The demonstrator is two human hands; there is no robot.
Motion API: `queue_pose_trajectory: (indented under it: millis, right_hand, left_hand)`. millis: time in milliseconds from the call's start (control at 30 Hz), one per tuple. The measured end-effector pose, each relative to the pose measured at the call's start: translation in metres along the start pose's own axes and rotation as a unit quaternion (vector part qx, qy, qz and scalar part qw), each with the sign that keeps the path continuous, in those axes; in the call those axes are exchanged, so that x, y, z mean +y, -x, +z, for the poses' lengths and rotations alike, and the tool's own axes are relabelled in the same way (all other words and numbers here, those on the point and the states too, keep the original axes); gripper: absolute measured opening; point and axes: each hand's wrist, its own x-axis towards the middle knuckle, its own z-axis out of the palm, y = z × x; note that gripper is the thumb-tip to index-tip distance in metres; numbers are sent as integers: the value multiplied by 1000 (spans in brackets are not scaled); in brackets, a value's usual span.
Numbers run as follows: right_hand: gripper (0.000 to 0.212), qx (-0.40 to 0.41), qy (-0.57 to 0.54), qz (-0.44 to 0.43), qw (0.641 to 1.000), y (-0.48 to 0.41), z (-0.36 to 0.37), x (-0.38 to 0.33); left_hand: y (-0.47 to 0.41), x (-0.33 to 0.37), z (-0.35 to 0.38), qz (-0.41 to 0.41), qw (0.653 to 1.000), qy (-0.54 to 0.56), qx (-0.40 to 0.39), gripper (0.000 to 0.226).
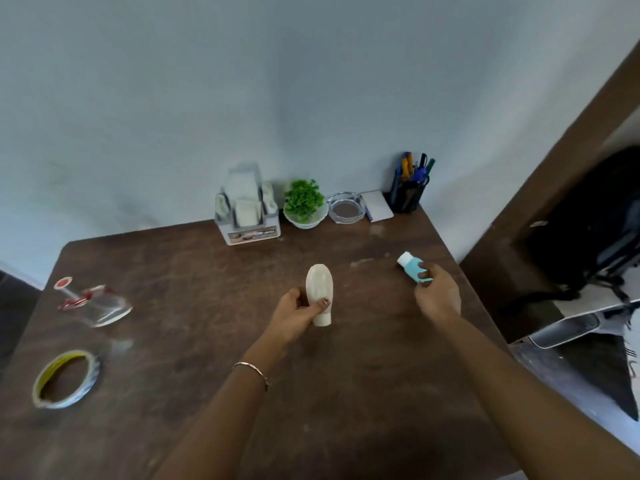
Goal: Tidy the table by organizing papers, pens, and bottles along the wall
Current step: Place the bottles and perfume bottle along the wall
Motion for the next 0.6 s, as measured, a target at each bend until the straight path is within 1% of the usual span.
queue_pose_trajectory:
  millis: [100, 233, 267, 367, 433, 533, 600]
  right_hand:
    - [47, 14, 129, -39, 991, -26, -5, 15]
    - [56, -32, 238, -74, 968, -44, -6, 27]
    - [56, -40, 250, -78, 964, -47, -6, 29]
    - [49, -46, 255, -74, 963, -52, -3, 32]
    - [48, -40, 238, -76, 968, -53, -2, 32]
    - [48, -53, 147, -68, 985, -52, -3, 28]
    - [47, -67, 77, -58, 993, -49, -2, 24]
  left_hand:
    - [-14, 6, 16, -3, 1000, -11, 5, 27]
    - [-23, 7, 28, -12, 1000, -7, 25, 32]
    - [-24, 6, 31, -17, 999, -3, 28, 31]
    - [-26, 6, 36, -29, 999, 21, 38, 28]
    - [-26, 5, 37, -28, 998, 21, 46, 28]
    - [-24, 3, 33, -24, 998, 15, 58, 27]
    - [-22, 1, 27, -25, 997, 19, 64, 31]
